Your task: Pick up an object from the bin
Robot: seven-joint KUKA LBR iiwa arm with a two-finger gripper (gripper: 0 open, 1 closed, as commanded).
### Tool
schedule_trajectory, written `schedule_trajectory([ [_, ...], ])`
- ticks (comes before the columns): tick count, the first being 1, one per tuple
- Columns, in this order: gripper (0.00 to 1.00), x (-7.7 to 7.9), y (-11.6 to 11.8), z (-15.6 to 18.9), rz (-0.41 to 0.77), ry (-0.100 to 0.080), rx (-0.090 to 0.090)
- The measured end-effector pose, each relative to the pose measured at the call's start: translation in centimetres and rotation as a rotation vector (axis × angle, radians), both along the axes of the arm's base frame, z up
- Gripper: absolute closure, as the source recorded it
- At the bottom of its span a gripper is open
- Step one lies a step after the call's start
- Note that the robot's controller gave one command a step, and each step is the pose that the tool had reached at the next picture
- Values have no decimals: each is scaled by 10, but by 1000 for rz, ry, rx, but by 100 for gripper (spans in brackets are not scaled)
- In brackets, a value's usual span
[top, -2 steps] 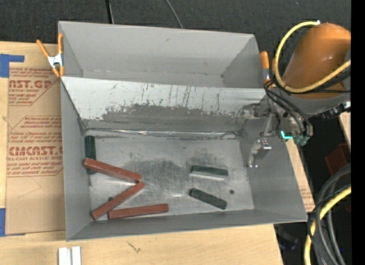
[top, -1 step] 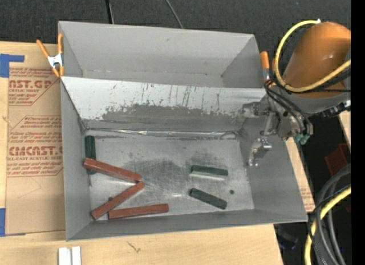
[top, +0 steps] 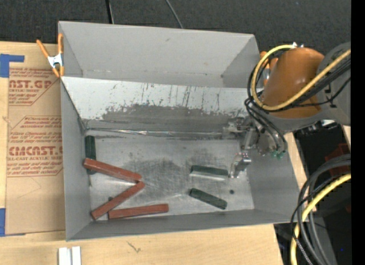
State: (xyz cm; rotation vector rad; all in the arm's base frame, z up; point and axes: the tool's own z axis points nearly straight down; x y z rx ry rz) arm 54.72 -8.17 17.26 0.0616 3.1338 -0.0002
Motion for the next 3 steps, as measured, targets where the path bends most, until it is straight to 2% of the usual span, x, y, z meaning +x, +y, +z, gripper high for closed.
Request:
schedule_trajectory([
  [1,100,-4,24,-92,-165,7,1],
  [2,0,-4,24,-92,-164,7,0],
  [3,100,-4,24,-92,-165,7,0],
])
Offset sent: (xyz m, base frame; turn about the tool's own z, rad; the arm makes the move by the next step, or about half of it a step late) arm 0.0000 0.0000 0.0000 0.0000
